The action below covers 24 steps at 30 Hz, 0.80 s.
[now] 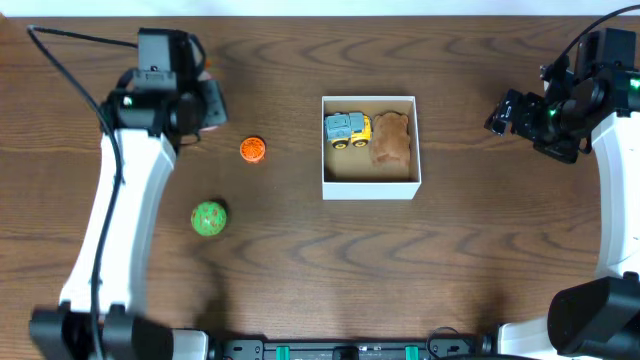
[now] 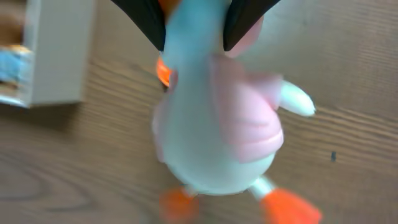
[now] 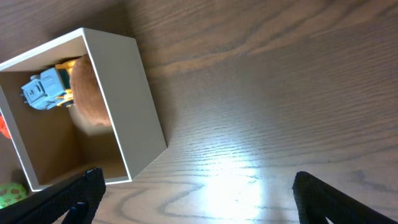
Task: Pack container
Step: 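Carry the bunny right and lower it into the box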
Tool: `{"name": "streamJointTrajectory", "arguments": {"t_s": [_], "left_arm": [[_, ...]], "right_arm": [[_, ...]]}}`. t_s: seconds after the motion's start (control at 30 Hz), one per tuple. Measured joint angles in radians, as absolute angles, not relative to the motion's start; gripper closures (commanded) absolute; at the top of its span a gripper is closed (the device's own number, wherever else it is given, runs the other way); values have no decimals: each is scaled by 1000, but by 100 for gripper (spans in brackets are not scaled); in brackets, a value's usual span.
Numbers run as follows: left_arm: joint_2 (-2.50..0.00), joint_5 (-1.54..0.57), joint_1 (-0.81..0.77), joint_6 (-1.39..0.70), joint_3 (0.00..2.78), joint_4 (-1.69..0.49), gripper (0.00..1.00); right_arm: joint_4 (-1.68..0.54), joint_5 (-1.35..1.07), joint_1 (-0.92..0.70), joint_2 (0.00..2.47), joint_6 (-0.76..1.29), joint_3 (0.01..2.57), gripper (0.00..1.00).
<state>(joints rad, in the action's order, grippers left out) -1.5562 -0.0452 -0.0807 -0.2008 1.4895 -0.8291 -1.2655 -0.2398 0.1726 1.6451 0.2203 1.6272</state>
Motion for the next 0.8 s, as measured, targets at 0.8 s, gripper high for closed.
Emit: {"name": "streamJointTrajectory", "arguments": {"t_s": [0.8], "left_arm": [[-1761, -101, -742, 71, 1489, -675, 93]], "right_arm": [[-1272, -240, 173, 1645, 220, 1627, 1]]}}
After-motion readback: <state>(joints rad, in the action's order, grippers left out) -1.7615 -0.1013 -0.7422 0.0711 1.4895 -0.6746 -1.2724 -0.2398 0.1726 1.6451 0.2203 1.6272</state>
